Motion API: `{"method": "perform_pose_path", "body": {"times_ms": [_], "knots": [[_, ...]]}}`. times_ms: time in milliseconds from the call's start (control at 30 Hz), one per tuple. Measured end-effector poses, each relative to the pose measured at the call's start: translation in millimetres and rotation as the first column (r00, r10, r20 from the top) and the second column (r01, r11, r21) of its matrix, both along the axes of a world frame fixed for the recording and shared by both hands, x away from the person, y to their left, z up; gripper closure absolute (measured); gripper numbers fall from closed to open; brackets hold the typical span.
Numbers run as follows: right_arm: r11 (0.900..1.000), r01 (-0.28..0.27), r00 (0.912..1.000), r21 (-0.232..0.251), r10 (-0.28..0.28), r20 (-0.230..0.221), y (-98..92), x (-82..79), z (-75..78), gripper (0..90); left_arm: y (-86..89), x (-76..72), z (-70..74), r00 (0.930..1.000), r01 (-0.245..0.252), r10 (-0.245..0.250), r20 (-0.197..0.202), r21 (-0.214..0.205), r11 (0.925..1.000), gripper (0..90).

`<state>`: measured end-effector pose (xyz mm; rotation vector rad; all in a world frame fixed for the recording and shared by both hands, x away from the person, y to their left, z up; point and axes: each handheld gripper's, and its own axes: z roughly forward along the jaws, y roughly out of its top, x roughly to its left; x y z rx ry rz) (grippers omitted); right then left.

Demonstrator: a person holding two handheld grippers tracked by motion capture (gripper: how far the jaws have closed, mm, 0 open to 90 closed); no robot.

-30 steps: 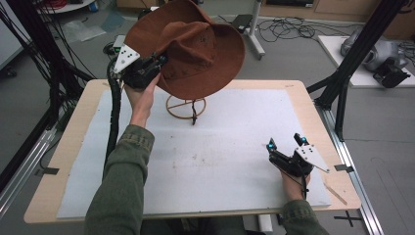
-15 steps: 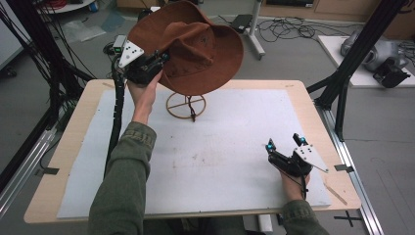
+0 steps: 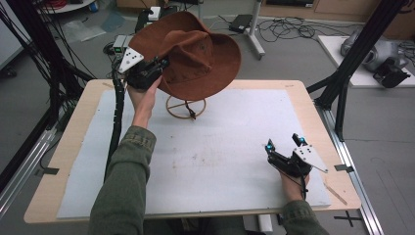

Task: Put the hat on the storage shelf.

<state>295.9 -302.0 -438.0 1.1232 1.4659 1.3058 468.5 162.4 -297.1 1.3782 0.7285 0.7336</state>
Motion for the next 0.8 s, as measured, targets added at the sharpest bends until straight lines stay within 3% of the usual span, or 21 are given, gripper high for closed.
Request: {"method": "perform_pose_path", "body": {"times_ms": [433,800], "knots": [[1.0000,-0.007,0.9999,-0.003,0.007,-0.012,2.5,0.3,-1.3,9.8,0.6,-3.3,-15.0,0.9999,-0.002,0.002,0.015,-0.024,0.9997,83.8],[0.9999,-0.010,0.9999,-0.013,0.010,-0.007,2.9,1.0,-1.8,9.8,1.3,-3.2,-18.1,0.9999,0.008,-0.008,0.009,-0.015,0.9999,82.2]]}}
